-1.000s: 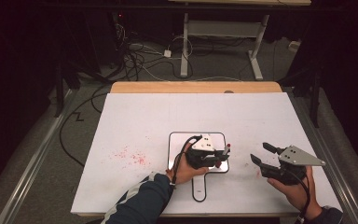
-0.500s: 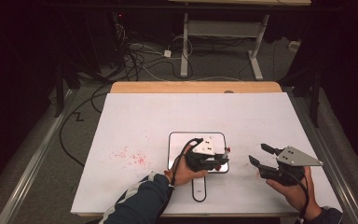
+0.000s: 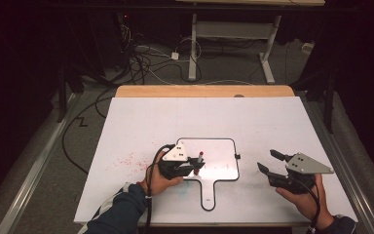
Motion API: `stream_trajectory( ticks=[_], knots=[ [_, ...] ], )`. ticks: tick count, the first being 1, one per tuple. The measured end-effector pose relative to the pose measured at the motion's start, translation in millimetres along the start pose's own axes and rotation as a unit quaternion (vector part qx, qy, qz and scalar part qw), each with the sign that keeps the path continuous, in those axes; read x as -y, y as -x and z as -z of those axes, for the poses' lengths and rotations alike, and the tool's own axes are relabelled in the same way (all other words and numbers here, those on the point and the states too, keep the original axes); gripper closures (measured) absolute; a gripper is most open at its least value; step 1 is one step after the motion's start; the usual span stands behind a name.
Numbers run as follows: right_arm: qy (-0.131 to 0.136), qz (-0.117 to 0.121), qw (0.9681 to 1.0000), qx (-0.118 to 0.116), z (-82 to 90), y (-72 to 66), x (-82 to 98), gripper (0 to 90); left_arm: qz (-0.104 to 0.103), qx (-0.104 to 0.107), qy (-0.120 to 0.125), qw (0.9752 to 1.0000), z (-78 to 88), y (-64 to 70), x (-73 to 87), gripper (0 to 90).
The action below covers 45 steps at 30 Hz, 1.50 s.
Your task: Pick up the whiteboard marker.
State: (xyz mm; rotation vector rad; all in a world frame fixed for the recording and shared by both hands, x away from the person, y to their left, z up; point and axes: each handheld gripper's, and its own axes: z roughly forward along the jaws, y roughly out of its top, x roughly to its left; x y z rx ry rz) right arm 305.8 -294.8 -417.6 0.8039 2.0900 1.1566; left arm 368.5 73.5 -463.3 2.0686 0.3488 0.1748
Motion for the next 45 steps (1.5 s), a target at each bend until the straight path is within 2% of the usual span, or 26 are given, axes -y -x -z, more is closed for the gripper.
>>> stream_trajectory(
  ticks=[1,5,11,13,15,19,24,29,31,40,42,45],
  knots=[
    [0.0,0.0,1.0,-0.001,-0.2,-0.4,-0.3,39.4,0.003,-0.013,0.0,0.9999,9.5,-3.4,5.8,78.9],
    [-0.003,0.003,1.0,0.0,-1.4,-0.3,-0.1,39.5,0.018,-0.026,0.01,0.9994,20.4,-12.7,15.0,78.9],
    [-0.001,0.004,1.0,0.001,-0.7,-0.6,-0.8,39.4,0.035,-0.043,0.025,0.9982,27.0,-26.4,22.6,78.9],
    [-0.003,0.004,1.0,0.0,-0.9,-0.1,-0.3,39.4,0.038,-0.042,0.026,0.998,23.2,-26.4,20.8,78.9],
    [-0.004,0.004,1.0,-0.001,-1.1,-0.1,-0.1,39.4,0.038,-0.03,0.028,0.9985,15.7,-24.5,16.6,78.9],
    [-0.002,0.005,1.0,-0.001,-0.5,-0.4,-0.5,39.4,0.022,-0.007,0.023,0.9995,-4.5,-16.1,3.4,78.9],
    [-0.003,0.005,1.0,-0.003,-0.8,0.0,0.4,39.3,0.008,0.003,0.017,0.9998,-23.1,-8.4,-10.1,78.9],
    [-0.003,0.004,1.0,-0.002,-0.4,0.2,0.7,39.4,-0.005,0.006,0.012,0.9999,-34.2,-8.0,-18.0,78.9],
    [-0.004,0.005,1.0,-0.002,-0.2,0.0,0.7,39.4,-0.007,0.0,0.007,0.9999,-34.1,-10.7,-19.5,78.9],
    [-0.006,0.001,1.0,0.004,1.4,2.1,1.6,39.4,0.036,-0.017,0.017,0.9991,-2.5,-28.9,2.0,78.9],
    [-0.006,0.001,1.0,0.006,1.8,2.0,1.2,39.4,0.041,-0.017,0.02,0.9988,-2.0,-28.7,3.2,78.9],
    [-0.007,0.003,1.0,0.005,1.7,0.8,0.3,39.4,0.032,-0.006,0.019,0.9993,-11.8,-22.4,-2.8,78.9]
  ],
)
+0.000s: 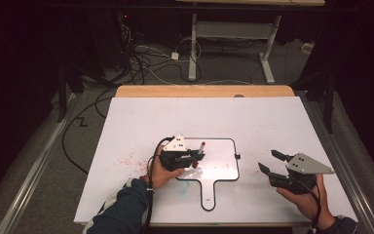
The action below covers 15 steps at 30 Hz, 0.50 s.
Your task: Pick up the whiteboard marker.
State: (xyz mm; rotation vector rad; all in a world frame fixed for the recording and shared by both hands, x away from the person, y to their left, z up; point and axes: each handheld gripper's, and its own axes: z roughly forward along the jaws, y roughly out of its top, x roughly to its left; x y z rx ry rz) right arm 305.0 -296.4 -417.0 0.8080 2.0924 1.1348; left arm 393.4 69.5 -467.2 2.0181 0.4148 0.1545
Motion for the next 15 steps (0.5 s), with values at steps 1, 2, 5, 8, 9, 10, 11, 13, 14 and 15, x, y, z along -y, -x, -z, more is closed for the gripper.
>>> stream_trajectory(
  ticks=[1,2,5,8,9,10,11,13,14,15],
  knots=[
    [-0.001,-0.001,1.0,0.0,-0.5,-0.3,0.0,39.4,-0.005,0.007,-0.001,1.0,-5.1,3.5,-2.4,78.9],
    [-0.001,-0.001,1.0,0.0,-0.5,-0.3,0.0,39.4,-0.014,0.01,-0.004,0.9998,-10.0,7.4,-5.4,78.9],
    [-0.002,0.0,1.0,0.0,-1.1,-0.2,0.5,39.4,-0.031,0.018,-0.01,0.9993,-20.8,14.4,-12.6,78.9],
    [-0.004,-0.001,1.0,0.0,-0.9,0.1,1.5,39.4,-0.035,0.015,-0.01,0.9992,-21.1,13.3,-13.2,78.9],
    [-0.003,-0.001,1.0,0.0,-0.4,0.7,2.1,39.4,-0.031,0.01,-0.009,0.9994,-19.2,11.3,-12.1,78.9],
    [-0.003,-0.001,1.0,0.0,-0.4,0.7,2.1,39.4,-0.031,0.005,-0.009,0.9995,-16.7,8.4,-11.0,78.9],
    [-0.003,-0.003,1.0,0.001,0.0,1.4,2.3,39.4,-0.031,0.0,-0.009,0.9995,-13.8,5.3,-9.5,78.9],
    [-0.003,-0.003,1.0,0.001,0.5,1.5,2.2,39.4,-0.021,-0.007,-0.005,0.9997,-7.8,-1.4,-5.7,78.9],
    [-0.002,-0.001,1.0,0.002,1.3,1.4,2.0,39.4,-0.017,-0.007,-0.004,0.9998,-4.9,-3.1,-4.0,78.9],
    [-0.001,0.0,1.0,0.003,2.0,1.5,1.6,39.4,-0.015,-0.006,-0.006,0.9999,-2.1,-3.1,-2.8,78.9]
  ],
)
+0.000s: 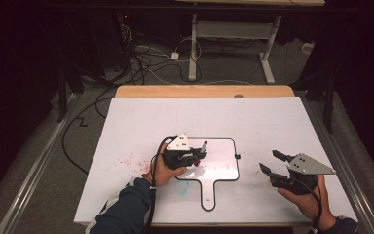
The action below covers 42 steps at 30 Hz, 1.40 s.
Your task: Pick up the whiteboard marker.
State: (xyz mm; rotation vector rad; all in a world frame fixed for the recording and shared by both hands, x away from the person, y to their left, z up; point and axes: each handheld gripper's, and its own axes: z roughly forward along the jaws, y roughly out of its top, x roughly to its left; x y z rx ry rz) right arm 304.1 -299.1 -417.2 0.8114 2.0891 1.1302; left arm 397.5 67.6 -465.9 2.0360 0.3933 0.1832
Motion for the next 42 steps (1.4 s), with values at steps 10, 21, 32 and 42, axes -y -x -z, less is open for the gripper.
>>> stream_trajectory(
  ticks=[10,21,32,42],
  knots=[
    [-0.001,0.0,1.0,0.002,0.3,-0.1,0.5,39.4,0.009,-0.008,-0.002,0.9999,27.2,-2.1,15.8,78.8],
    [-0.006,0.004,1.0,0.001,-2.8,-1.6,0.5,39.4,-0.021,0.019,-0.007,0.9996,-7.8,8.7,-5.0,78.8],
    [-0.01,-0.001,0.9999,0.008,-0.5,3.8,3.5,39.4,-0.043,0.066,-0.02,0.9967,-65.2,29.1,-41.6,78.8],
    [-0.006,-0.022,0.999,0.038,8.9,20.1,8.1,39.5,-0.052,0.084,-0.028,0.9947,-102.0,43.7,-64.4,78.9]
  ],
)
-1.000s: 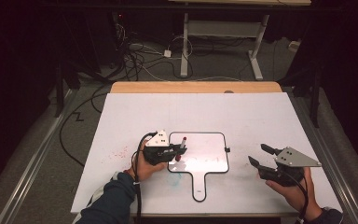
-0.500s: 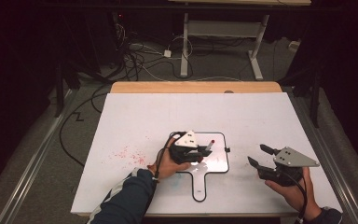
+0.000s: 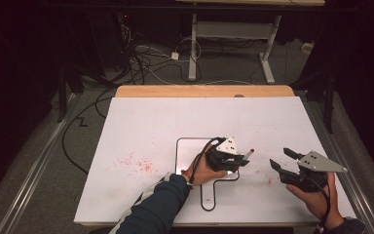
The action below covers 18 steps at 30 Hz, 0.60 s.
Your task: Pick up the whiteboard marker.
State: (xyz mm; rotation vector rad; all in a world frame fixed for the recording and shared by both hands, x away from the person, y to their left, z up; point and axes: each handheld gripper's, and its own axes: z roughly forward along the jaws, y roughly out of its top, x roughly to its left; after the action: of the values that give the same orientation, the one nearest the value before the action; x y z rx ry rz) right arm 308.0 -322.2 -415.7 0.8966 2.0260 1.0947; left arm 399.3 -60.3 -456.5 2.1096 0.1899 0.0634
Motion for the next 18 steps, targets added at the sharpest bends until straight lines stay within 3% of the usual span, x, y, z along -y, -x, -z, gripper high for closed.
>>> stream_trajectory(
  ticks=[3,9,18],
  knots=[
    [0.0,0.006,1.0,-0.003,0.0,-2.2,-0.3,39.5,0.005,-0.001,-0.002,1.0,3.1,-2.1,1.9,78.9],
    [0.001,0.006,1.0,-0.002,0.2,-2.2,-0.2,39.5,0.03,-0.014,0.008,0.9994,25.5,-10.3,18.5,78.9],
    [0.001,0.011,0.9999,-0.005,-2.2,-6.1,-2.8,39.5,0.025,-0.034,0.011,0.999,62.7,-11.3,44.0,78.9]
  ],
)
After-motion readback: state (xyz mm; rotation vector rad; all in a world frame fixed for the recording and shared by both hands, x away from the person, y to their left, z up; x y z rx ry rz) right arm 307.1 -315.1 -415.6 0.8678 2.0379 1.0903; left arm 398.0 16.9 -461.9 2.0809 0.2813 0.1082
